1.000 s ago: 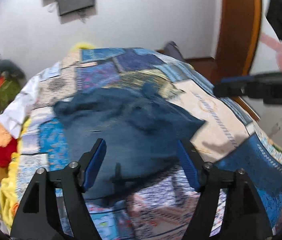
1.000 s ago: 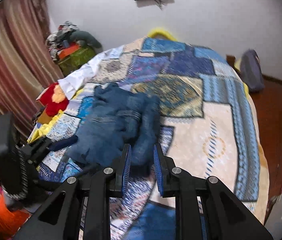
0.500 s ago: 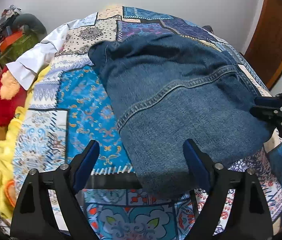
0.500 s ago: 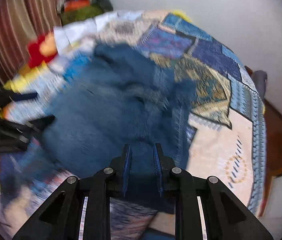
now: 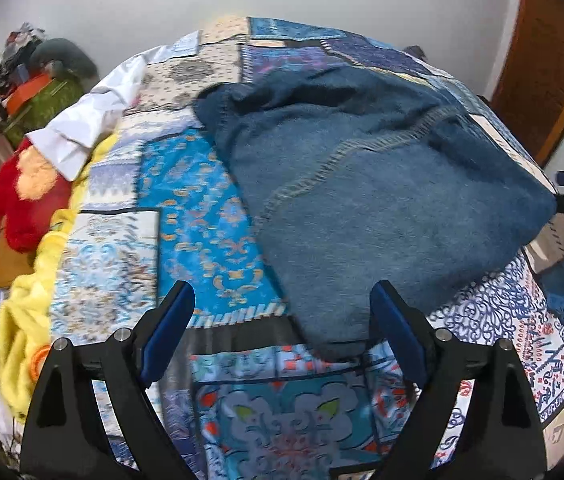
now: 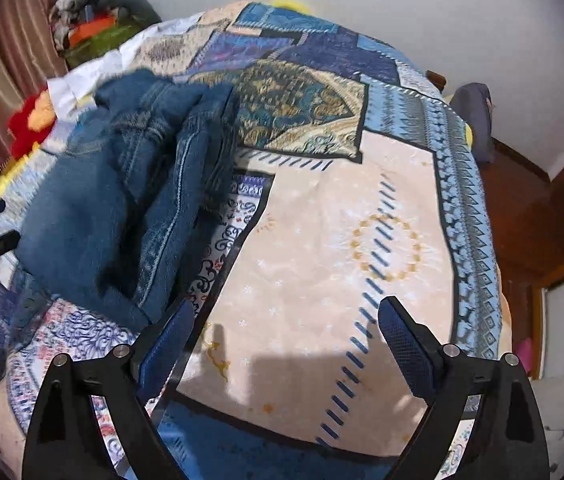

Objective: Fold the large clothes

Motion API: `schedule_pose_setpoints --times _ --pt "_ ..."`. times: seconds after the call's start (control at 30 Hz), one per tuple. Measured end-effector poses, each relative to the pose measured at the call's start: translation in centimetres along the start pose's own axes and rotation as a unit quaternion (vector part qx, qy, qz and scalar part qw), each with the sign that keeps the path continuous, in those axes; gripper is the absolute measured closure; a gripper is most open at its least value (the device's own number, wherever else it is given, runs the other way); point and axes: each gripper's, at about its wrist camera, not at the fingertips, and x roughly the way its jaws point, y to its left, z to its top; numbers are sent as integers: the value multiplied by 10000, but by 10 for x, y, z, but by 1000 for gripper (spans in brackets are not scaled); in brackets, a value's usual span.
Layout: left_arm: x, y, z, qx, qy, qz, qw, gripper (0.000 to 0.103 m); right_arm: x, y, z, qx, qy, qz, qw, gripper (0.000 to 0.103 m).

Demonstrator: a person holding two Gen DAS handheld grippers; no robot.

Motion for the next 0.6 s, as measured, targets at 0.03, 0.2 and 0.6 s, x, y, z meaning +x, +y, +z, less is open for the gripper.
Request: schedule_pose_setpoints --times 0.03,0.2,0.6 --pt "-3 6 3 -55 -51 79 9999 13 -8 -3 5 142 -108 167 9997 10" --pt "-6 28 27 -219 -223 269 9991 12 -35 1 47 639 -621 1137 9895 10" --pt "61 28 113 -287 -13 -283 9992 12 53 73 129 445 132 1903 9806 36"
